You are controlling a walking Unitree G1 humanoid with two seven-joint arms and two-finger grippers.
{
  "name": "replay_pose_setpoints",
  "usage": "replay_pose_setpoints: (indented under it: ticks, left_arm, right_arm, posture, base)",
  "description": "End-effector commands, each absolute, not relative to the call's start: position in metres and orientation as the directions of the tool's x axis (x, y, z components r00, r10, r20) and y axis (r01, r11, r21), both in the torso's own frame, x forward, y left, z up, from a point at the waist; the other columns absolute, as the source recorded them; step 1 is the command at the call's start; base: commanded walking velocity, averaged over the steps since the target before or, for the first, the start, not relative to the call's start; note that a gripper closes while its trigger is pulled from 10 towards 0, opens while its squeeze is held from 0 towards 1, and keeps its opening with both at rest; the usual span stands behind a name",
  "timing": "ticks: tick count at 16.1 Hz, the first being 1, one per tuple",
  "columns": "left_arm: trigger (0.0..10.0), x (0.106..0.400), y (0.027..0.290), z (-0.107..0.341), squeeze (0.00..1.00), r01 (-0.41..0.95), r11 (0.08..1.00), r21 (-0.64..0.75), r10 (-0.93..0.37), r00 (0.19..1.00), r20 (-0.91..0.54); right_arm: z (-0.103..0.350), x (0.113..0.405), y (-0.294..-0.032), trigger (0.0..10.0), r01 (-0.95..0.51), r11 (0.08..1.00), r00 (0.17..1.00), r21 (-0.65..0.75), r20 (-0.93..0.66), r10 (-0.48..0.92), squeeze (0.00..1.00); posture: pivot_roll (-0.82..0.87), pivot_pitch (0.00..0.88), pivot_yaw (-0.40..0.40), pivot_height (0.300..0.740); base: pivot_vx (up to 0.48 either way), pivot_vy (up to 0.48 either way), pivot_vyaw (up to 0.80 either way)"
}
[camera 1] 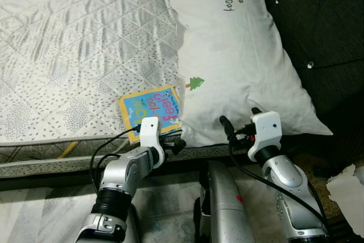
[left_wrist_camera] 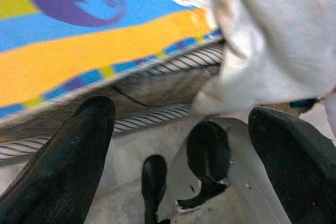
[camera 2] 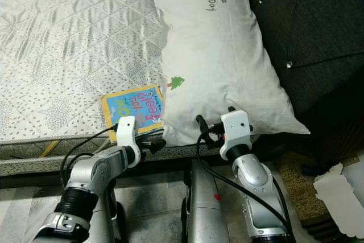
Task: Clean up the room
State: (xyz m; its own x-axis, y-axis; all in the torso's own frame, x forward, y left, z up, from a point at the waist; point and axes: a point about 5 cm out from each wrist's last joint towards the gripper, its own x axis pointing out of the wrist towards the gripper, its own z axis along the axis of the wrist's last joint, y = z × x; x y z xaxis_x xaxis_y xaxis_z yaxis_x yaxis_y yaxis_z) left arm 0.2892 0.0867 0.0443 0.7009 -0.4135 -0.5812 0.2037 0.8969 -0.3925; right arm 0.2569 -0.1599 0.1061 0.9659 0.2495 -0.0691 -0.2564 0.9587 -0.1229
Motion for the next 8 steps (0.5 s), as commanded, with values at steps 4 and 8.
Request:
replay_pose_setpoints:
  ticks: [4,8]
  left_arm:
    - [10.0,0.283,0.112,0.039,1.0,0.143,0.919,-0.368,-0.354,0.711,-0.607]
    - [10.0,0.279,0.124,0.042,1.0,0.117,0.925,-0.361,-0.327,0.726,-0.604]
  right_arm:
    - [0.105,0.258,-0.161,10.0,-0.261,0.957,0.964,-0.124,-0.076,0.253,0.0]
    - [0.103,0.261,-0.161,10.0,-0.268,0.956,0.962,-0.122,-0.084,0.26,0.0]
  posture:
    - [-0.05,0.173,-0.074,0.551]
    - [-0.04,0.172,-0.079,0.551]
  base:
    - [0.0,0.0,0.0]
    - [0.0,0.0,0.0]
